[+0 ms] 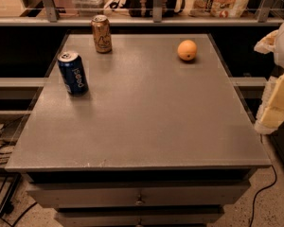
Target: Pick orange
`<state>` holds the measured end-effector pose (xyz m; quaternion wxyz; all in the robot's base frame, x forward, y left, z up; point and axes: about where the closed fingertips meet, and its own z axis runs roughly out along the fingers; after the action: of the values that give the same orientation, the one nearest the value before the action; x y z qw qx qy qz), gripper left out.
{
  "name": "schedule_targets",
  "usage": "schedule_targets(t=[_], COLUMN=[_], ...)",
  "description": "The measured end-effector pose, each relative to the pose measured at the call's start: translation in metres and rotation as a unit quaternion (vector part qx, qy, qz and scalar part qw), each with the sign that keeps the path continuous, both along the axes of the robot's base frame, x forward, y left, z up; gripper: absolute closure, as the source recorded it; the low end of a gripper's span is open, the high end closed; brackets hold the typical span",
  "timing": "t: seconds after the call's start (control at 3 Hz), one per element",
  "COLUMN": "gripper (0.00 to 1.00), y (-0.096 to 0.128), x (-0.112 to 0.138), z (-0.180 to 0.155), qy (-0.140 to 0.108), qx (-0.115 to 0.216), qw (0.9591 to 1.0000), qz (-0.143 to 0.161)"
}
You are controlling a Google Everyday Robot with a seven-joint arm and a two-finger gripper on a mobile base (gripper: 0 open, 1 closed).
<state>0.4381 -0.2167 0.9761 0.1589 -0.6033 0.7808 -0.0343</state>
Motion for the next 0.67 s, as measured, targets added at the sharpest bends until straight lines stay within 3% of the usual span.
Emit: schedule_targets(t=[0.33, 0.67], gripper=[0.00, 0.00], y=[0.0000, -0.0055], x=[0.0000, 0.0065], z=[0.0000, -0.0013], qy=[0.000, -0.006], qx=[0.000, -0.003], qw=[1.0000, 0.9998], qz=[0.000, -0.019])
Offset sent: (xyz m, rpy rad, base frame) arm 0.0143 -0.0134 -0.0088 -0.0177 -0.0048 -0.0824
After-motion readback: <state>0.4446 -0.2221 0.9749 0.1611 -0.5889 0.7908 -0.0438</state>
